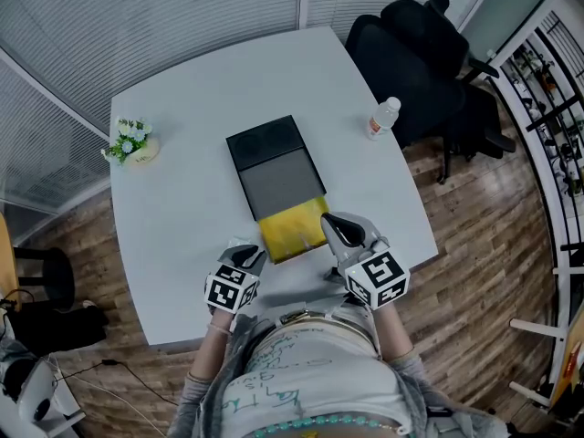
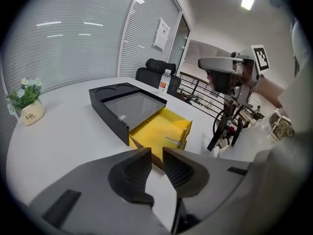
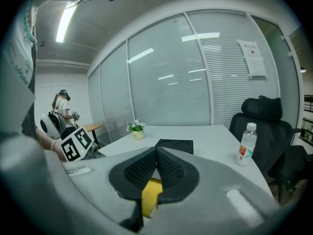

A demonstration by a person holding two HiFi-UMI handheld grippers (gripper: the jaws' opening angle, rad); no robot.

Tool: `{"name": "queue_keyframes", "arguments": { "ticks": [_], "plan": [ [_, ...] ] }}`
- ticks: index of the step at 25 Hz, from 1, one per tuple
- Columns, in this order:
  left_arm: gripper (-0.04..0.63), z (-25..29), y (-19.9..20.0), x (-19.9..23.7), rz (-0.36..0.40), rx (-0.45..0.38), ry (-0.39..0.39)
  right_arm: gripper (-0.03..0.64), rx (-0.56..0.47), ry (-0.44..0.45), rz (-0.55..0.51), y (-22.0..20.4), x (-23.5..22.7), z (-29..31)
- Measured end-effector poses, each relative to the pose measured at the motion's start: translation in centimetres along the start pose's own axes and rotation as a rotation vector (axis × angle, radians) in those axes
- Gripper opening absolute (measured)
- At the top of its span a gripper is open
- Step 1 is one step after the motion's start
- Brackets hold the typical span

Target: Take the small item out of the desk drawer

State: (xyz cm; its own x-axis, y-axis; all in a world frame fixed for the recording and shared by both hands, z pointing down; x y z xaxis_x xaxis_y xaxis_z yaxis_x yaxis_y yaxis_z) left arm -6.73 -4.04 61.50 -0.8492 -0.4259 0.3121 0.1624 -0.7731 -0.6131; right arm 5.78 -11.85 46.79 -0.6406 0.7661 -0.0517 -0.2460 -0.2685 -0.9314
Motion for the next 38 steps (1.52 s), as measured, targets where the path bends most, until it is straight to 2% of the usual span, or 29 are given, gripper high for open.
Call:
{"name": "queue_keyframes", "arguments": {
  "ticks": [5, 15, 17, 26, 33, 38],
  "plan": [
    [-0.002, 0.1, 1.6, -1.6, -0.013, -0.06, -0.032, 0.002, 0.005, 0.009, -0.005, -0.1, 0.2, 0.1],
    [-0.002, -1.7, 7.2, -4.5, -0.105, -0.325, -0.17, 0.002, 0.017, 0.035, -0.005, -0.5, 0.9, 0.4],
    [-0.002, -2.2, 8.1, -4.9, -0.105, -0.366, -0.184, 0.002, 0.022, 0.046, -0.007, -0.7, 1.1, 0.4],
    [-0.002, -6.2, 13.1, -6.9, -0.014, -0.527, -0.21, 0.002, 0.008, 0.108, -0.044, 0.1, 2.5, 0.4],
    [-0.002, -8.4, 16.1, -8.0, 0.073, -0.618, -0.18, 0.002, -0.108, 0.094, -0.123, 3.9, 2.9, 0.1],
    [-0.002, -10.5, 18.4, -8.4, 0.105, -0.699, -0.159, 0.002, -0.189, 0.069, -0.168, 6.5, 2.9, -0.4]
  ]
}}
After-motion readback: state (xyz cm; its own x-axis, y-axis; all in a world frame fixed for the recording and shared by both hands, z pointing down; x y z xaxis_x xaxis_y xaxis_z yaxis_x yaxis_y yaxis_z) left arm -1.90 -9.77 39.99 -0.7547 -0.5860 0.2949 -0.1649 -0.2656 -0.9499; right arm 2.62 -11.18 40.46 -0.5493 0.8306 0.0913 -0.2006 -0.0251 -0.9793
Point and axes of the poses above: the fingertips, and each gripper's own axes: z forward along the fingers, x to its left, y out of its top, the point moved 1 cm from there along -z, backward along the fingers, and after that the axes turned 4 degrees about -z, right-handed, at the moved point
